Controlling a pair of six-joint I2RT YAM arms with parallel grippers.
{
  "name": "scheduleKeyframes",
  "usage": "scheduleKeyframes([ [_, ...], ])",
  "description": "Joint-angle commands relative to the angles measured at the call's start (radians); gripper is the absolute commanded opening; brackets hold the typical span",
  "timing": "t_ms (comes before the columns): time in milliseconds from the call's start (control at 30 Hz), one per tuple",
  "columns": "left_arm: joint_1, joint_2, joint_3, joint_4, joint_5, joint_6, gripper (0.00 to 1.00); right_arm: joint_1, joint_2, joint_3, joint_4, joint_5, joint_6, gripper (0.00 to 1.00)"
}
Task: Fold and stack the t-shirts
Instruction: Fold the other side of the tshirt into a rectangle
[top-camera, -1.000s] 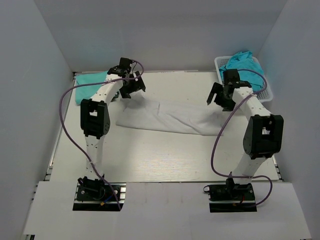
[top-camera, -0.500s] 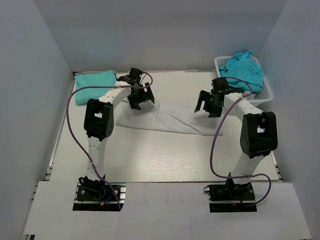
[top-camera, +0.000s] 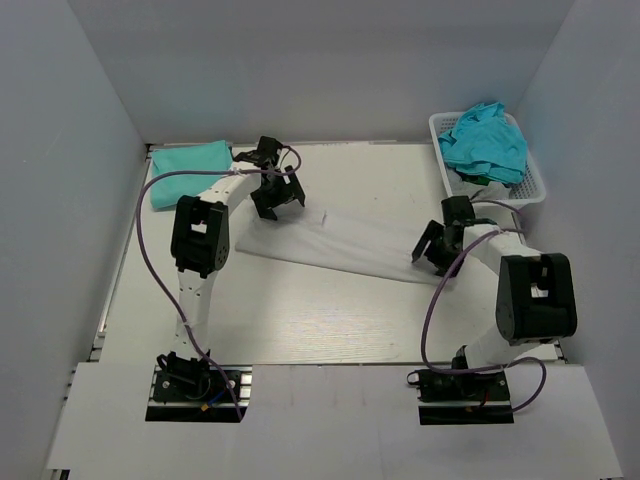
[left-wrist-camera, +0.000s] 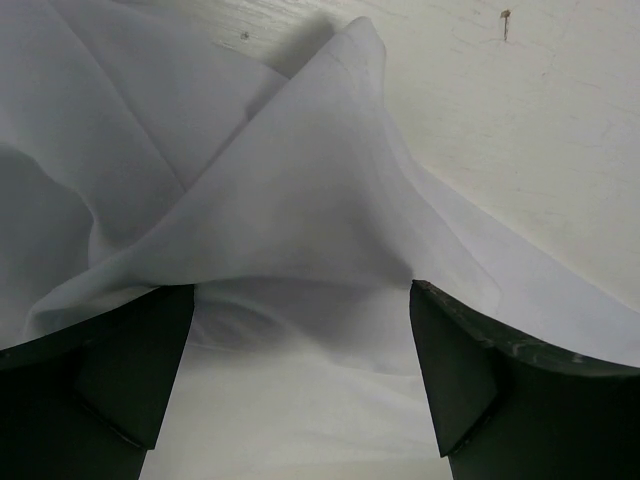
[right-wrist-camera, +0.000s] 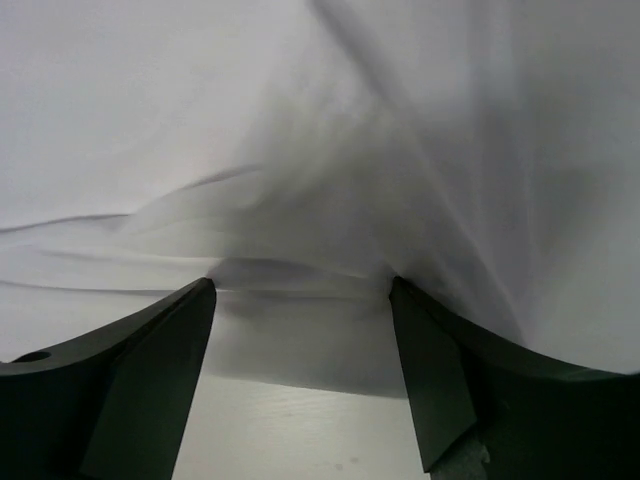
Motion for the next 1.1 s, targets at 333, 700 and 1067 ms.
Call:
scheduleKeyframes([
  [333, 0.021, 0.042, -0.038, -0.025, -0.039, 0.004, 1.0, -0.101, -0.209, -0.074, -0.387, 0.353, 0.056, 0.86],
  [700, 0.021, 0.033, -0.047, 0.004, 0.006, 0.024, 1.0, -0.077, -0.279, 0.015, -0.129, -0.12, -0.199, 0.9],
  [1067, 0.021, 0.042, -0.038, 0.004, 0.015, 0.024, 1.0, -0.008, -0.154, 0.079, -0.099, 0.231, -0.248, 0.89],
])
